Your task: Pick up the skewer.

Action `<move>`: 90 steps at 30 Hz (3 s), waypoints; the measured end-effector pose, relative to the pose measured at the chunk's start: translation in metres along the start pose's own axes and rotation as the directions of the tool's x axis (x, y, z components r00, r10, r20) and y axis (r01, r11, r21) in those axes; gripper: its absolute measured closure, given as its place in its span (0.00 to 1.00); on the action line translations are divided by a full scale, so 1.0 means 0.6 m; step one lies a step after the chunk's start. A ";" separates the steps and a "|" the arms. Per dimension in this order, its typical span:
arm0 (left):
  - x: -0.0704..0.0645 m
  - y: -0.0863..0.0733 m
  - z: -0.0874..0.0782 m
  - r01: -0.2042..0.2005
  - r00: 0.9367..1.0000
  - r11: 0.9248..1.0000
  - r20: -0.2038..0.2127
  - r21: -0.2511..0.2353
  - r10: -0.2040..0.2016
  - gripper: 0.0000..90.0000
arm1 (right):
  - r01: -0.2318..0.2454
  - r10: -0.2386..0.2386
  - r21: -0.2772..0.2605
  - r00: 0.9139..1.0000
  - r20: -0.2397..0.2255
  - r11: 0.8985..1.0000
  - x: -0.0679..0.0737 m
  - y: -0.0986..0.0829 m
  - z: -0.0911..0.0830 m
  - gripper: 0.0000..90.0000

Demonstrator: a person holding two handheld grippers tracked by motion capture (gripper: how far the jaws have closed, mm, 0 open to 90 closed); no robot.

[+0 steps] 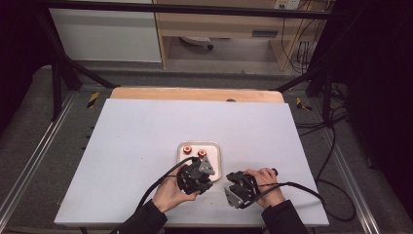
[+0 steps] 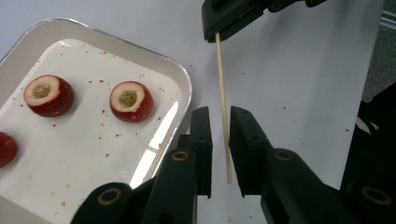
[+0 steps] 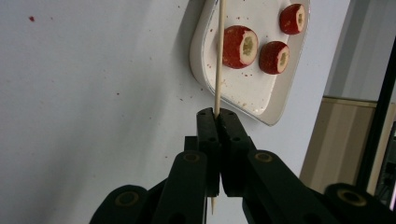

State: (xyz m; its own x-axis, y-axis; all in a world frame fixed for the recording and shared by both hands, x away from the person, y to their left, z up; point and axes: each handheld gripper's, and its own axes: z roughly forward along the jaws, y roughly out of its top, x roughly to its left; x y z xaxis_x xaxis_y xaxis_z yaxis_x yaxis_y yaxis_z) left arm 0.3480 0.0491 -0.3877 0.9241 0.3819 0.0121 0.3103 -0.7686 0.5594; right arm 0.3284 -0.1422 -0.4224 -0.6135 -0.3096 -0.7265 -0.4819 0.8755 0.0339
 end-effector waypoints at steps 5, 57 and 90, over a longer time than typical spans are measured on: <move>0.010 0.016 0.002 0.032 0.999 0.994 0.009 0.101 -0.033 0.82 | 0.053 -0.054 0.028 0.998 0.017 0.998 -0.009 0.005 -0.002 0.99; -0.009 -0.076 -0.015 0.252 0.948 0.951 -0.153 -0.177 -0.280 0.98 | -0.889 0.883 -0.015 0.456 -0.111 0.457 -0.020 -0.090 -0.002 0.20; -0.022 -0.182 -0.021 0.364 0.888 0.826 -0.107 -0.430 -0.447 0.98 | -0.936 0.912 0.116 0.287 -0.292 0.332 -0.101 -0.055 0.051 0.04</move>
State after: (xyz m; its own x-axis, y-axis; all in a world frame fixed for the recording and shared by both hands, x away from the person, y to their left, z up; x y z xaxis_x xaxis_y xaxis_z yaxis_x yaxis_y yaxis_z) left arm 0.2994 0.1343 -0.4384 0.6583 0.7375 -0.1507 0.4971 -0.2757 0.8227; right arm 0.4007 -0.1408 -0.4008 -0.7985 0.6015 0.0229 0.4870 0.6231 0.6120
